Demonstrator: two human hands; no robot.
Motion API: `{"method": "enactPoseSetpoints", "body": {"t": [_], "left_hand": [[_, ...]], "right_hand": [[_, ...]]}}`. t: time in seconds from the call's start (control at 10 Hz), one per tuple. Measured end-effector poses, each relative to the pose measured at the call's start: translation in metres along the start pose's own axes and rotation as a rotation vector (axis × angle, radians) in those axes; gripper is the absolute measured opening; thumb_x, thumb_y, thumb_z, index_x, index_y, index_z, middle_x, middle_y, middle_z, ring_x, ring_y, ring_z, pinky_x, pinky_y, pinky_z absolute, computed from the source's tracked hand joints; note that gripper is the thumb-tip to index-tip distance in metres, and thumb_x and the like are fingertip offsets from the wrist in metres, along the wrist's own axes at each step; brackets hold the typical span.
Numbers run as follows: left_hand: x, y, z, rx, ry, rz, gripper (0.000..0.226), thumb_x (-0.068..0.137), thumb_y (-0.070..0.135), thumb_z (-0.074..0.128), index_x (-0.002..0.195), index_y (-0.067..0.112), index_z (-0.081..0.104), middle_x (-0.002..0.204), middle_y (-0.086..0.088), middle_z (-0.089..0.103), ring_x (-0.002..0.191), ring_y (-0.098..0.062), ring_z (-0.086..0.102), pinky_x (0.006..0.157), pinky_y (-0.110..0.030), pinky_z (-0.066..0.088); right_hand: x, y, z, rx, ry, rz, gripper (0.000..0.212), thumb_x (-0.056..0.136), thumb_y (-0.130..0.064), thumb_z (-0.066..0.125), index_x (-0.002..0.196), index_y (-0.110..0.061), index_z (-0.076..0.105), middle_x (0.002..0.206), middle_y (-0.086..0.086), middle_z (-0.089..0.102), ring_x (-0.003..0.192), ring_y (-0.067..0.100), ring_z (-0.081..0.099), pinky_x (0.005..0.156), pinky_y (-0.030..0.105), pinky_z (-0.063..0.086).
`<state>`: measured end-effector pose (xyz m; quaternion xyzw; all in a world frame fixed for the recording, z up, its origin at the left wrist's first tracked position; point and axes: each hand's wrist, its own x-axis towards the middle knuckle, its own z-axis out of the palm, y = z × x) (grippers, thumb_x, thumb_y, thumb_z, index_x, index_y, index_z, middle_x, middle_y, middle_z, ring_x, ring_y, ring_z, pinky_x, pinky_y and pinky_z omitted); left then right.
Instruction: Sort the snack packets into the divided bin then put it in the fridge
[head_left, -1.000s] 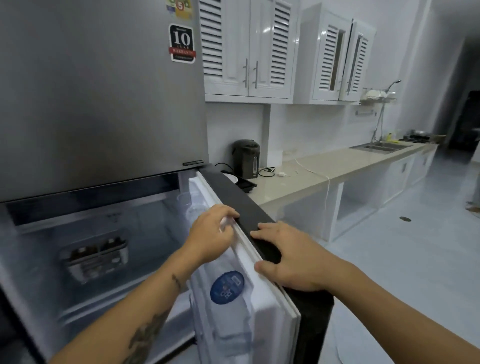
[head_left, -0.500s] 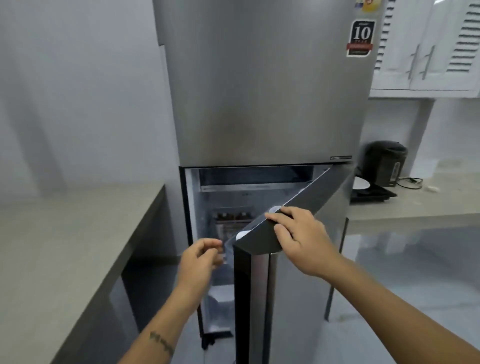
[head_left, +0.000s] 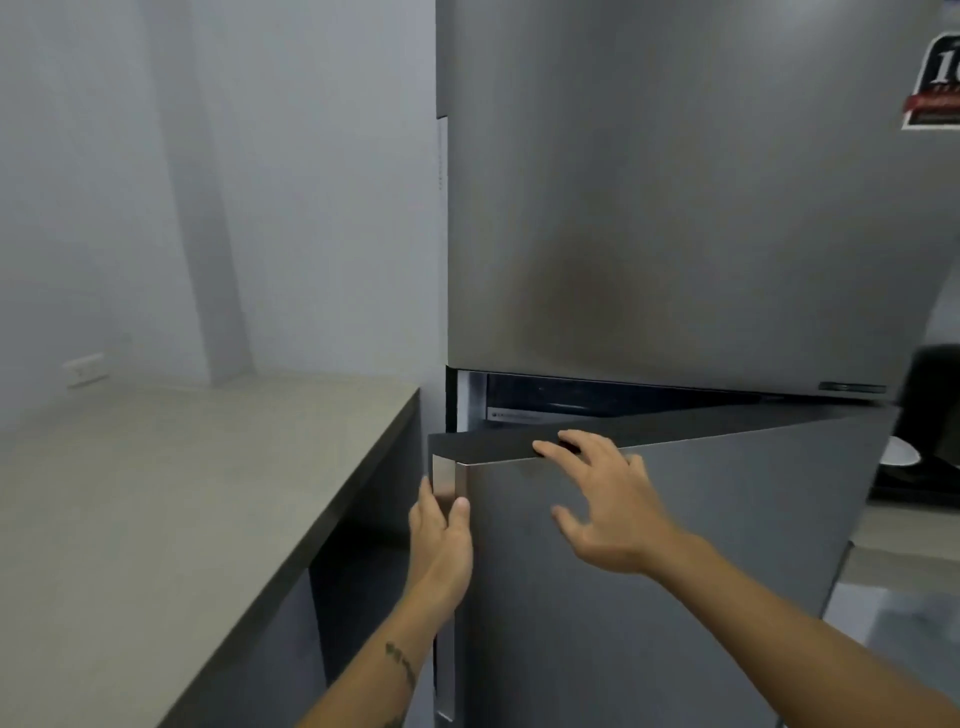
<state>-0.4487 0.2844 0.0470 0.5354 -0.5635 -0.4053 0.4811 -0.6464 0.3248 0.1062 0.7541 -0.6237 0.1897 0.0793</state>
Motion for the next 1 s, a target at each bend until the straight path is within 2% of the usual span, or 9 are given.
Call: {"method": "enactPoseSetpoints", "body": {"t": [0.1,0.3,0.4,0.5,0.6,0.7,0.8,0.9,1.0], "left_hand": [[0.04,-0.007,0.005,0.056,0.061,-0.021,0.039,0.103,0.035,0.039,0.14,0.024,0.042,0.142,-0.001,0.045,0.123,-0.016,0.047,0.108,-0.04,0.039],[0.113,-0.001,0.03,0.023,0.054,-0.173,0.049,0.097,0.028,0.055,0.143,0.025,0.041,0.136,0.005,0.052,0.108,-0.013,0.053,0.091,-0.033,0.043],[0.149,0.004,0.041,0.074,-0.025,-0.206,0.065,0.087,0.032,0.062,0.147,0.027,0.036,0.136,0.015,0.047,0.113,-0.011,0.052,0.1,-0.035,0.043],[0.176,0.011,0.059,0.132,-0.075,-0.198,0.082,0.078,0.042,0.064,0.151,0.03,0.03,0.148,0.008,0.045,0.127,-0.018,0.05,0.111,-0.04,0.039],[0.182,0.025,0.084,0.185,-0.153,-0.163,0.085,0.091,0.035,0.062,0.157,0.026,0.011,0.16,0.005,0.025,0.145,-0.02,0.03,0.118,-0.04,0.027],[0.185,0.024,0.091,0.269,-0.189,-0.143,0.09,0.092,0.033,0.06,0.157,0.026,0.0,0.163,0.006,0.015,0.148,-0.019,0.021,0.12,-0.039,0.022],[0.176,0.013,0.071,0.622,-0.24,-0.104,0.087,0.091,0.037,0.057,0.158,0.023,0.003,0.165,0.003,0.005,0.15,-0.018,0.013,0.121,-0.036,0.019],[0.16,0.0,0.034,0.924,-0.206,-0.095,0.081,0.097,0.038,0.051,0.158,0.016,0.002,0.165,-0.001,-0.002,0.15,-0.023,0.012,0.119,-0.036,0.021],[0.138,-0.009,-0.01,1.102,-0.044,-0.066,0.071,0.095,0.04,0.048,0.153,0.011,0.018,0.16,-0.007,0.021,0.143,-0.027,0.03,0.114,-0.039,0.031]], "right_hand": [[0.014,0.032,0.023,-0.025,0.081,-0.118,0.07,0.079,-0.037,0.057,0.147,-0.027,0.042,0.15,0.006,0.036,0.143,0.024,0.028,0.11,0.047,0.036],[0.056,0.104,0.058,-0.186,-0.043,-0.296,0.078,0.077,-0.027,0.049,0.153,-0.017,0.035,0.159,0.011,0.033,0.151,0.029,0.021,0.119,0.045,0.029],[0.081,0.13,0.067,-0.255,-0.082,-0.322,0.079,0.075,-0.027,0.051,0.152,-0.015,0.037,0.159,0.013,0.032,0.149,0.031,0.024,0.12,0.045,0.026],[0.102,0.147,0.077,-0.26,-0.084,-0.305,0.081,0.074,-0.026,0.053,0.152,-0.012,0.037,0.16,0.016,0.029,0.15,0.032,0.022,0.12,0.047,0.025],[0.112,0.154,0.088,-0.299,-0.093,-0.266,0.084,0.077,-0.028,0.05,0.156,-0.011,0.027,0.165,0.016,0.012,0.153,0.031,0.006,0.123,0.049,0.016],[0.113,0.155,0.101,-0.332,-0.084,-0.26,0.087,0.075,-0.029,0.051,0.156,-0.009,0.024,0.166,0.018,0.002,0.153,0.033,-0.003,0.121,0.051,0.01],[0.113,0.145,0.107,-0.252,-0.07,-0.224,0.089,0.073,-0.029,0.055,0.156,-0.011,0.028,0.165,0.019,0.004,0.153,0.034,-0.002,0.122,0.053,0.011],[0.118,0.117,0.11,-0.097,-0.14,-0.216,0.085,0.085,-0.034,0.049,0.159,-0.016,0.013,0.166,0.013,-0.005,0.152,0.029,-0.013,0.124,0.048,0.001],[0.13,0.074,0.108,0.057,-0.256,-0.25,0.08,0.093,-0.037,0.046,0.16,-0.02,0.005,0.166,0.006,-0.015,0.152,0.025,-0.018,0.124,0.044,-0.001]]}}
